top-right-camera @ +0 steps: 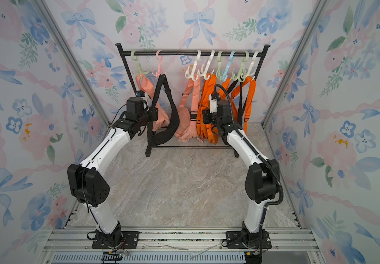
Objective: Take the bag off the hook
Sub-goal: Adjust the bag at the clothesline.
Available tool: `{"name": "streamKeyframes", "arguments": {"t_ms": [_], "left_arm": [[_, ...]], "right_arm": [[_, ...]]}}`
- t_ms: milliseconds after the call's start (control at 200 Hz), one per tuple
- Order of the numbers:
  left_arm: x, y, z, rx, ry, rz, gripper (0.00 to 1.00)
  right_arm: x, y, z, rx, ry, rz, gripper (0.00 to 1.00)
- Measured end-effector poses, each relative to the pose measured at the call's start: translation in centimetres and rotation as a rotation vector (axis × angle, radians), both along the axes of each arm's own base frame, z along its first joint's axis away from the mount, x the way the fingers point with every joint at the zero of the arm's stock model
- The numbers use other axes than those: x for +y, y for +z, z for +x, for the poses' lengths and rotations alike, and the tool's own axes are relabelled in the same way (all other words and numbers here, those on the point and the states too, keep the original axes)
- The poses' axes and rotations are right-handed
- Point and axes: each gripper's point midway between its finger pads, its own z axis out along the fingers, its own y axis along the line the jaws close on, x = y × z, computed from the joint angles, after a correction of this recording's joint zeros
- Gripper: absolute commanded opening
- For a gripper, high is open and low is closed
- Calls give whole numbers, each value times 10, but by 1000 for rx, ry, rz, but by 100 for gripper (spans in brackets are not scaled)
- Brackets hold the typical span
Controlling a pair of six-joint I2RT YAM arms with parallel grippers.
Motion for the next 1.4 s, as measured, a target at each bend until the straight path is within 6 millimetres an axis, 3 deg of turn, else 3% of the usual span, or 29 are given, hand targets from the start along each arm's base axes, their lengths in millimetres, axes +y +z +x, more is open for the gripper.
{"name": "streamKeyframes", "arguments": {"t_ms": [85,100,120,210,335,445,515,585,670,855,930,980,1070,1205,1400], "left_arm": [[0,-4,-2,6,-2,-2,79],[0,-4,-2,6,-4,-1,94],[-1,-4,-3,6,-6,0,98],[0,-1,-7,4,-7,-8,98],[0,10,-14,-17,-10,-13,98],[-3,24,-21,-46,-19,-22,98],[-5,32,-26,-61,-26,-24,98],[-7,39,-30,-76,-30,-21,98],[-12,47,-35,-98,-36,-12,98],[-40,60,-46,-148,-85,10,98],[-54,61,-51,-154,-117,13,98],[-61,61,-54,-156,-137,12,98],[-76,60,-59,-155,-182,11,98],[-99,55,-62,-154,-245,18,98],[-115,37,-58,-121,-290,20,98]], "right_arm": [[36,9,2,-28,54,11,19],[43,10,3,-31,64,12,19],[51,12,3,-38,76,16,19],[83,16,2,-52,134,26,22],[117,13,-5,-47,204,16,41],[125,7,-13,-29,232,-11,55],[120,5,-17,-20,234,-24,61],[100,6,-25,-2,215,-34,64],[58,19,-39,0,157,-35,70],[-61,91,-80,-149,-69,-19,74],[-96,110,-91,-200,-151,-18,74],[-114,113,-93,-207,-190,-21,73],[-145,100,-87,-177,-256,-36,69],[-181,53,-68,-54,-322,-67,67],[-208,1,-47,84,-360,-103,68]]}}
